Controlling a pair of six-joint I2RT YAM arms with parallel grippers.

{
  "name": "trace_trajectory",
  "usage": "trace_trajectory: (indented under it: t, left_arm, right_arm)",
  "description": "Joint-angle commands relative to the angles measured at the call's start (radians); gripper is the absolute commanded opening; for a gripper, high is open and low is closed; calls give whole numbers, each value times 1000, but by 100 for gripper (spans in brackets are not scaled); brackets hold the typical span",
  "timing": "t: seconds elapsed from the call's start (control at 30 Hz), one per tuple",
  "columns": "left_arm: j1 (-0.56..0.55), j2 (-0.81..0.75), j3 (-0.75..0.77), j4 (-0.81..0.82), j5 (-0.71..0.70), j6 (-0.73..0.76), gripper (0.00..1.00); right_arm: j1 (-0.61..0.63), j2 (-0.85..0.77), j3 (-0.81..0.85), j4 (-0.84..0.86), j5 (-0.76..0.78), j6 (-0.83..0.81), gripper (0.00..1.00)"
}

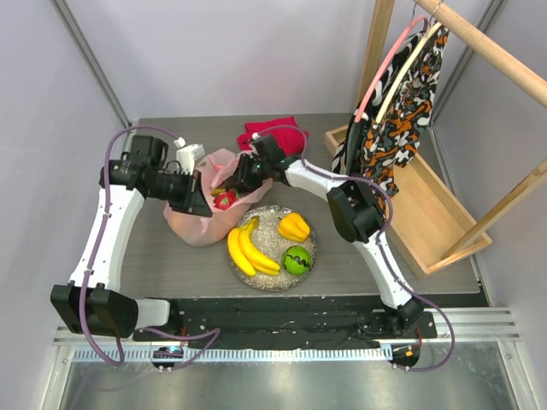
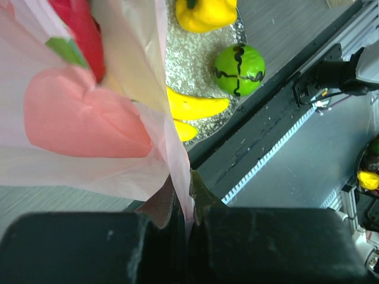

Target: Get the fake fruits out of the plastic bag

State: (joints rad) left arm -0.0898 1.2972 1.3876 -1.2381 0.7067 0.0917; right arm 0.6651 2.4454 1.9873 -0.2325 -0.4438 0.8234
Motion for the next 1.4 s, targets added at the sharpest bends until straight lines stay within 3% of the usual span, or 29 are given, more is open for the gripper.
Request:
trace_trajectory:
  t: [0.0, 0.33, 0.53, 0.67, 0.77, 0.93, 1.07, 1.13, 1.23, 1.37]
  left_arm:
    - [18, 13, 80, 66, -44, -4, 0]
    - [19, 37, 137, 117, -95, 10, 0]
    - [19, 73, 165, 155, -90, 22, 0]
    - [19, 76, 168, 175, -72, 8, 0]
    - [19, 71, 171, 169, -99, 19, 0]
    - [19, 59, 145, 186, -121, 22, 0]
    - [21, 44, 131, 207, -109, 13, 0]
    - [19, 36, 129, 216, -130, 3, 0]
    - [24, 53, 140, 232, -217, -23, 0]
    - [36, 115, 192, 246, -321, -67, 0]
  right_arm:
    - [-38, -184, -84, -11, -163, -76, 14]
    - [-36, -318, -64, -134, -390, -345, 5]
    - [2, -429, -45, -42, -527, -434, 4]
    - [16, -531, -147, 256, -440, -377, 2]
    - [8, -552, -88, 249, -371, -411, 1]
    - [1, -644, -82, 165, -207, -609, 1]
    - [4, -744, -203, 159, 134, -750, 2]
    - [-8, -801, -299, 221, 209, -750, 1]
    - [-6, -919, -460, 394, 226, -719, 2]
    - [54, -1036, -574, 414, 151, -769, 2]
